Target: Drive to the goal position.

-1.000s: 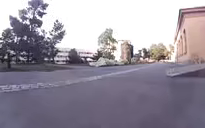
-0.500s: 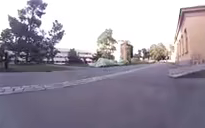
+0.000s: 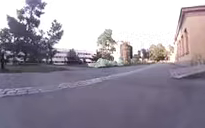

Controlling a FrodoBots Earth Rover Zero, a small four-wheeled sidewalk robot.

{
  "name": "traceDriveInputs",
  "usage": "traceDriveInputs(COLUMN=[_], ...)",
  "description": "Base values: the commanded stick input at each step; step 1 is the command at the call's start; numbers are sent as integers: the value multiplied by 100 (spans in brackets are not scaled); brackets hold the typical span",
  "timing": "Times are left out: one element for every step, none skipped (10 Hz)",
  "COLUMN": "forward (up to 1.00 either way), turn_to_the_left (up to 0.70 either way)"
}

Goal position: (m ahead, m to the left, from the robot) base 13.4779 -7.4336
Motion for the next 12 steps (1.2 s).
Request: traceDriveInputs(forward=[50, 50, 50, 50, 50, 50, 50, 50, 50, 50, 50, 50], turn_to_the_left=[-50, -50, -50, -50, -50, -50, -50, -50, -50, -15, 0, 0])
